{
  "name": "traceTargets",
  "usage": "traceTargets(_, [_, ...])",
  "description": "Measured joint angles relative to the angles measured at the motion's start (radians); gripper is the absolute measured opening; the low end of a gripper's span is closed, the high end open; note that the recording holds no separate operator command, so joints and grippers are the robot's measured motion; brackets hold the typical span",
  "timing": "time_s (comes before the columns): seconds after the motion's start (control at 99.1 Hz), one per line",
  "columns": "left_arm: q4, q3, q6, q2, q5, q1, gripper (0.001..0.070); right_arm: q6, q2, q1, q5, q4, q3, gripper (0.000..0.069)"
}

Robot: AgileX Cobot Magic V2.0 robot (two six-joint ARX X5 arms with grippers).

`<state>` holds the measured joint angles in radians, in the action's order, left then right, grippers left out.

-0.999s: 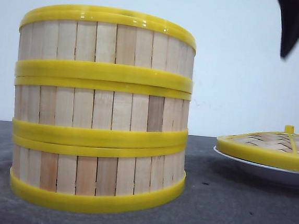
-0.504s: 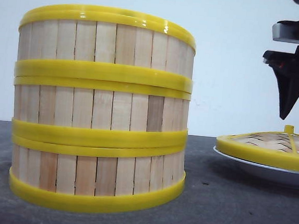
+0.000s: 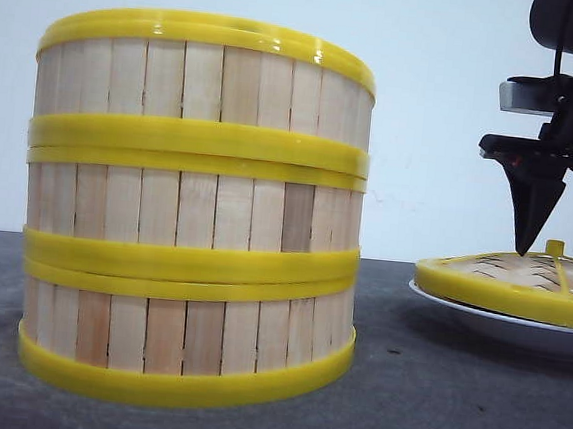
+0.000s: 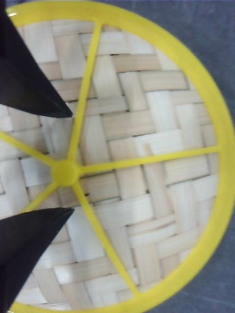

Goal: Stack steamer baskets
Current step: 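Lower the right gripper and grasp the knob of the woven lid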

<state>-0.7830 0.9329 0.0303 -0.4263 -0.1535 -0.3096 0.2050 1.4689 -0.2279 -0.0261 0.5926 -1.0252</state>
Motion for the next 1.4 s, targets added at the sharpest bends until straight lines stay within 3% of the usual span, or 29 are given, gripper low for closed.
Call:
traceTargets(0.232, [0.000, 0.000, -0.005, 0.000, 0.000, 0.000, 0.0272, -0.011, 0.002, 0.000, -0.003, -0.013, 0.000, 0.0328])
traceTargets(0.414, [0.000, 0.000, -0.011, 0.000, 0.000, 0.000, 0.0272, -0.018, 0.002, 0.000, -0.003, -0.023, 0.000, 0.0222])
traceTargets(0.625, [0.000, 0.000, -0.012, 0.000, 0.000, 0.000, 0.0272, -0.019, 0.002, 0.000, -0.004, -0.016, 0.000, 0.0191])
traceTargets(0.908, [0.001, 0.000, -0.012, 0.000, 0.000, 0.000, 0.0272, -0.022, 0.002, 0.000, -0.021, -0.002, 0.000, 0.0073])
traceTargets(1.402, [0.000, 0.000, -0.012, 0.000, 0.000, 0.000, 0.0272, -0.026, -0.007, 0.000, -0.029, 0.008, -0.003, 0.0055])
